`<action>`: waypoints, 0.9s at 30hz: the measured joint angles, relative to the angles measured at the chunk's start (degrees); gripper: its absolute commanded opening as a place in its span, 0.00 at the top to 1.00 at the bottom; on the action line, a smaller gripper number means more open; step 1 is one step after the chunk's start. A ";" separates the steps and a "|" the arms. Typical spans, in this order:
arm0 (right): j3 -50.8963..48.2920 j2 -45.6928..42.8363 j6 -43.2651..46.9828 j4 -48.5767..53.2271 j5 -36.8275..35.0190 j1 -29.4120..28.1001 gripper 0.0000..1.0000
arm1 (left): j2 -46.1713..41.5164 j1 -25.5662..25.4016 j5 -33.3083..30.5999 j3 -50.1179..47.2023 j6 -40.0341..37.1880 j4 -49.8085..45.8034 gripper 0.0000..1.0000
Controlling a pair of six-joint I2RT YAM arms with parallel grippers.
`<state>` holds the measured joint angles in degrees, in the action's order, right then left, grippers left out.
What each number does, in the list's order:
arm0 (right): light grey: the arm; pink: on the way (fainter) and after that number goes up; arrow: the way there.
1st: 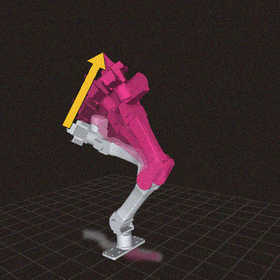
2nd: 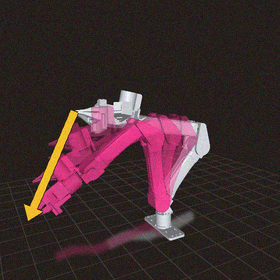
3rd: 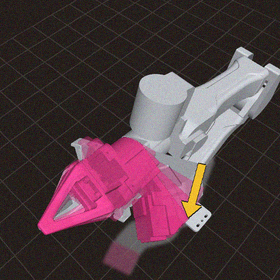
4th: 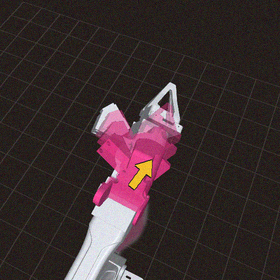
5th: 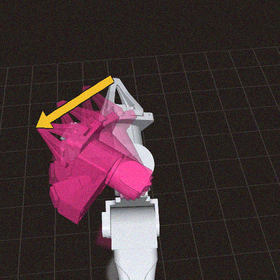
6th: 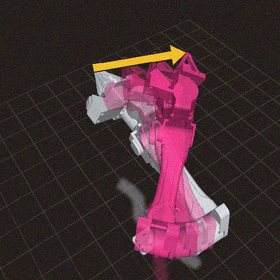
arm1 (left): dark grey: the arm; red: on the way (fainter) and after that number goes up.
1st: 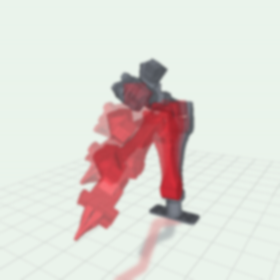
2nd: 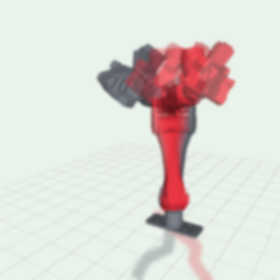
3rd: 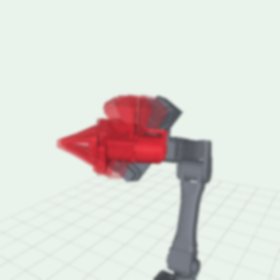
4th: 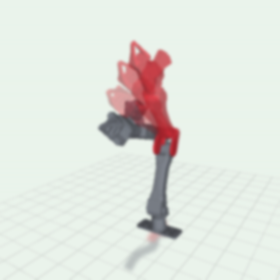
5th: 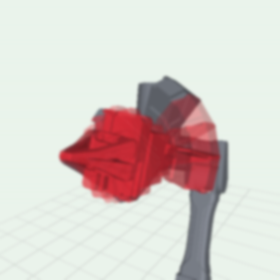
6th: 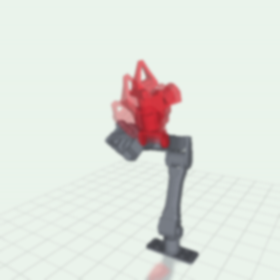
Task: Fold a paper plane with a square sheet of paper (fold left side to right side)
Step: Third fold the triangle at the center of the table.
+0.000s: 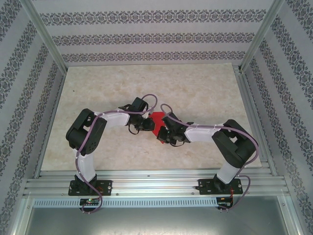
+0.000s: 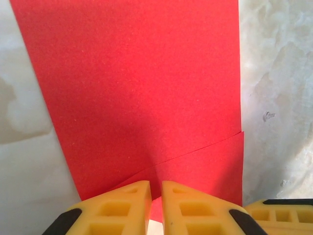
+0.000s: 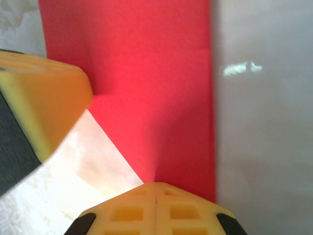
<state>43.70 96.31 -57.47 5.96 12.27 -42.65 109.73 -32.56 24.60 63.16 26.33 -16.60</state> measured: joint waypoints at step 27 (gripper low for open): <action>-8.44 -10.16 1.66 5.20 1.33 0.83 0.90 | 0.11 -0.61 0.17 0.50 -0.26 -0.31 0.73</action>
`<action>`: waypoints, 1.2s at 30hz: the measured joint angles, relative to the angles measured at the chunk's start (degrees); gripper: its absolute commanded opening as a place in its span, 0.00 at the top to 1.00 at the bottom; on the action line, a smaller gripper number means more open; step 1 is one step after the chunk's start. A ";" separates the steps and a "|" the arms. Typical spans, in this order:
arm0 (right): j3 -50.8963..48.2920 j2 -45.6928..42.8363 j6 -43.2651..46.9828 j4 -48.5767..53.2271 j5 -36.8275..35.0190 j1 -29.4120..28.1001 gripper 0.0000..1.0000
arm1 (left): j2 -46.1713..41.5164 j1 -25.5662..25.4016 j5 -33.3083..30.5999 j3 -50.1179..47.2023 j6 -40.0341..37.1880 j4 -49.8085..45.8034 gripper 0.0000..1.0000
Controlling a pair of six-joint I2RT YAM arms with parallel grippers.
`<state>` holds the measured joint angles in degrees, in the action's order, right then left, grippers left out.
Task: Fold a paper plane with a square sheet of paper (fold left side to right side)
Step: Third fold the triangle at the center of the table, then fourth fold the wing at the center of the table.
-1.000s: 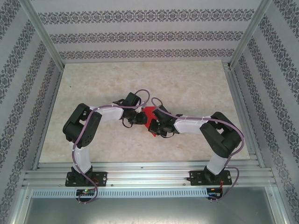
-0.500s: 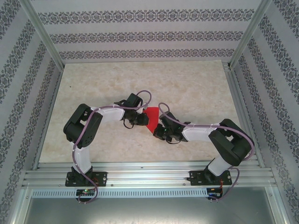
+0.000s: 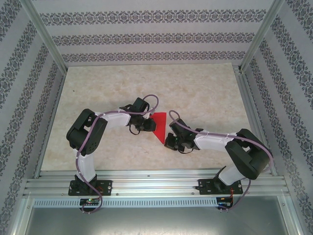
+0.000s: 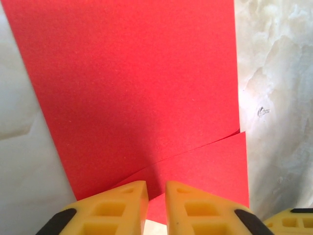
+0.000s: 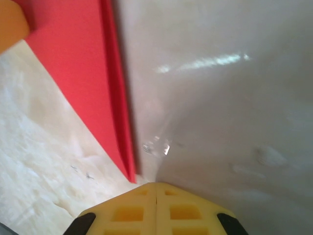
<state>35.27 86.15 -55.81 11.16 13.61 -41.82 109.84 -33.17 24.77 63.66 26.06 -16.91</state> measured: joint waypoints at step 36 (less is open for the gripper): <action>21.16 13.25 24.48 6.84 3.50 8.98 0.84 | -6.29 10.56 10.86 -4.48 9.75 3.98 0.38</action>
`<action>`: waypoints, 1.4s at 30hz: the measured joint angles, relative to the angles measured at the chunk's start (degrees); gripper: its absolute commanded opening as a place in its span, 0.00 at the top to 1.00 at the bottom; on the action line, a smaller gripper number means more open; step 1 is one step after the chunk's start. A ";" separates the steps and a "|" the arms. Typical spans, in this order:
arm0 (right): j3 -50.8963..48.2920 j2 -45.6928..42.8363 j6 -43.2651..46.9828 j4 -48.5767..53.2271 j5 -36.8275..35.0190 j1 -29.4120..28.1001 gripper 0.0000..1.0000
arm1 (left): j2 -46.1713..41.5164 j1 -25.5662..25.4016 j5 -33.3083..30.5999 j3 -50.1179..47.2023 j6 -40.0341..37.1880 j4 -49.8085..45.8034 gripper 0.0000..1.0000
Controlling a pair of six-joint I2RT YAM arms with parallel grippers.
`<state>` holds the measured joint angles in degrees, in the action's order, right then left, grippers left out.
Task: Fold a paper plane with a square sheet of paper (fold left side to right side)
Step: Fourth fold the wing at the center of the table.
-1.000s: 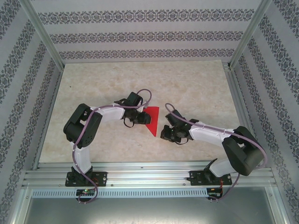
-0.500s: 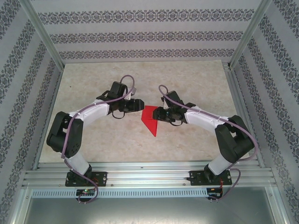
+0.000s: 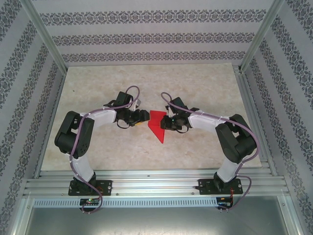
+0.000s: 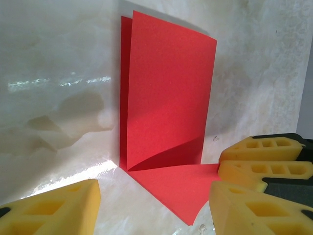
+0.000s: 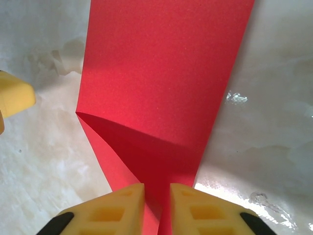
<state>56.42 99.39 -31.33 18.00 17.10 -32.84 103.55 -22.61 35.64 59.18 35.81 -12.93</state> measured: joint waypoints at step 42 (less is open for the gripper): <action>-0.83 -10.93 2.99 3.04 -18.84 -6.86 0.63 | 6.80 -3.82 2.47 4.00 3.76 1.62 0.85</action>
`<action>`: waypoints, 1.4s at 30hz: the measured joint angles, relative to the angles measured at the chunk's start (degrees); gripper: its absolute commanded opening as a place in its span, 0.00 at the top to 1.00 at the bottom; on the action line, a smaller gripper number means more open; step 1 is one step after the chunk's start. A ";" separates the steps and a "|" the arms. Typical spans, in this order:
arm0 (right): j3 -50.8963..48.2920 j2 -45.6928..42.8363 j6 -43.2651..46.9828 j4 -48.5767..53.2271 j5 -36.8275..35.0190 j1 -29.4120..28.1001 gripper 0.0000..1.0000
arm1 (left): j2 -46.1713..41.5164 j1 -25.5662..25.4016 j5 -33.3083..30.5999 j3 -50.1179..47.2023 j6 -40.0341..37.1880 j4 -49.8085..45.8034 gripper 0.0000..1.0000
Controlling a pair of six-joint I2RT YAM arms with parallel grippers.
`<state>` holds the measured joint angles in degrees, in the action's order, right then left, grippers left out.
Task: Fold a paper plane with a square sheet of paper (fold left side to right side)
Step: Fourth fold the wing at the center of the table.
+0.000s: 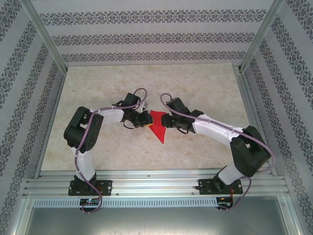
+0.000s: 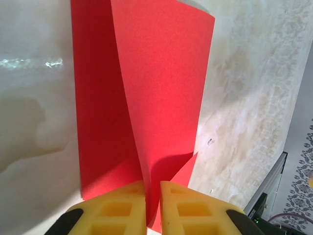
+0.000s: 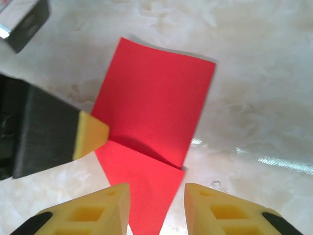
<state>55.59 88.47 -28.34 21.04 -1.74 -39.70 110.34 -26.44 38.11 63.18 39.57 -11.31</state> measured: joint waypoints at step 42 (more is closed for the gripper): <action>7.78 18.86 3.15 5.99 -22.03 -14.64 0.76 | -0.85 -0.24 -1.11 0.87 -0.04 -0.50 0.83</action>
<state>63.37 107.33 -25.19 27.03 -23.77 -54.35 109.49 -26.68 36.99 64.05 39.53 -11.81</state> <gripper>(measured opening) 0.257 0.161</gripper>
